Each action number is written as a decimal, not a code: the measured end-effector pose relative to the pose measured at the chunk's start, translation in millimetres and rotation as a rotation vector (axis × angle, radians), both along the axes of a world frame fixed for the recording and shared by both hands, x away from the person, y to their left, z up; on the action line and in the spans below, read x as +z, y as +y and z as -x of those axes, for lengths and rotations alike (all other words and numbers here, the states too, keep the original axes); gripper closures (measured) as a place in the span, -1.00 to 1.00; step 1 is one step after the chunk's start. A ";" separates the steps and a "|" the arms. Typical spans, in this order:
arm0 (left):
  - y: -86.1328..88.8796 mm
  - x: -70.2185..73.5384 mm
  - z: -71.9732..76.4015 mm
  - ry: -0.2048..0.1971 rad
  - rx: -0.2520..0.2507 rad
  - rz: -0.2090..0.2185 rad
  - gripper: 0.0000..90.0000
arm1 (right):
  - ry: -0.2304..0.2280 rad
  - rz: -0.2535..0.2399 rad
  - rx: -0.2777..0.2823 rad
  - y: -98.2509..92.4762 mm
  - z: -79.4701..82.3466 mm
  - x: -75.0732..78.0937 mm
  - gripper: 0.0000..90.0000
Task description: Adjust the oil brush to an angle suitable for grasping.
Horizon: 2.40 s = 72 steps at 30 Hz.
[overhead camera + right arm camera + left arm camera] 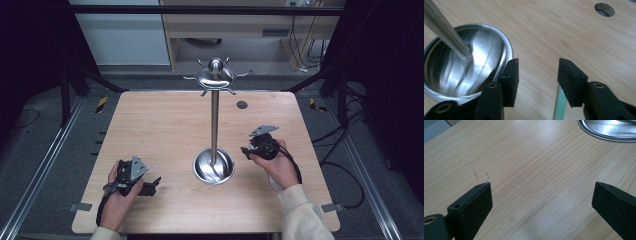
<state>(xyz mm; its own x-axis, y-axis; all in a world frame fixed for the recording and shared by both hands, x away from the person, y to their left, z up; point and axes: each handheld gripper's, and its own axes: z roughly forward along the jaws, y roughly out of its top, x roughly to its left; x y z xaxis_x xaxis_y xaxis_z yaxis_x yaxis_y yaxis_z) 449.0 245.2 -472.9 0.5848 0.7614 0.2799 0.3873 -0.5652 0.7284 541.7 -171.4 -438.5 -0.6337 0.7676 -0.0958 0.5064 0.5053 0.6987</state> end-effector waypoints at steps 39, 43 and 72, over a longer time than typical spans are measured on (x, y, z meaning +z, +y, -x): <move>-2.4 0.6 -0.1 0.000 -0.008 -0.004 -0.94 | 0.124 0.134 -0.151 -10.2 -12.6 -45.0 1.00; -2.9 0.6 -0.1 -0.001 -0.011 -0.004 -0.94 | 0.131 0.130 -0.216 -18.0 -14.6 -43.5 1.00; -3.8 0.1 -0.4 0.004 -0.016 -0.010 -0.94 | 0.342 0.091 -0.335 -43.7 5.5 -18.8 0.24</move>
<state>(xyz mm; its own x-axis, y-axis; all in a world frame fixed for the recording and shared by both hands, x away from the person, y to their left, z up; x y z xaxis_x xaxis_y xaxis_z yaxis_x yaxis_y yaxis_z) 449.3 241.4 -472.8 0.5976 0.7494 0.2850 0.3812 -0.5782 0.7213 536.2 -215.1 -457.3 -0.3600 0.9330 -0.0010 0.8447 0.3264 0.4241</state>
